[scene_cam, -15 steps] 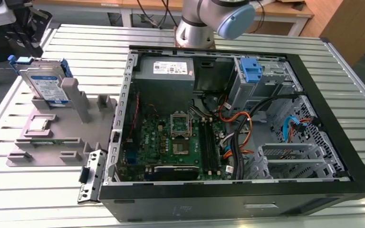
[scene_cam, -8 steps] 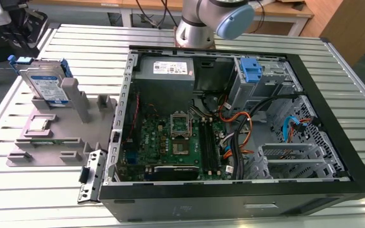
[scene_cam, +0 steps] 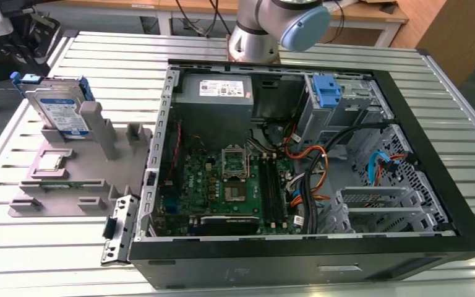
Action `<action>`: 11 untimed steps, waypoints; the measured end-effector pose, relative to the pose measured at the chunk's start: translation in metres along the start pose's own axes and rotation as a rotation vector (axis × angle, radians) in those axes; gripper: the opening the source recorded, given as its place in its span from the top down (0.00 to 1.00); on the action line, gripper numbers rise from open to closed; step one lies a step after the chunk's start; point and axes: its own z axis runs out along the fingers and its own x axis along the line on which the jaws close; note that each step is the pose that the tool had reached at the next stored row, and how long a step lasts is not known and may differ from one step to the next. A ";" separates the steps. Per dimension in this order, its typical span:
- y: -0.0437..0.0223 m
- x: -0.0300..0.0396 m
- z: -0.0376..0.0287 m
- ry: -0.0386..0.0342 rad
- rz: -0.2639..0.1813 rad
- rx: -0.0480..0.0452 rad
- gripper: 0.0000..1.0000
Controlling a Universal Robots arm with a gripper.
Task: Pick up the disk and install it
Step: 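Reach for the disk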
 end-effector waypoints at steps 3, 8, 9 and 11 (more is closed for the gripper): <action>0.0004 0.0003 0.0021 0.0000 0.000 0.0000 0.90; 0.0002 0.0012 0.0038 0.0000 0.000 0.0000 0.90; 0.0002 0.0012 0.0037 0.0001 0.000 0.0001 0.90; 0.0002 0.0013 0.0038 0.0002 0.000 0.0001 0.90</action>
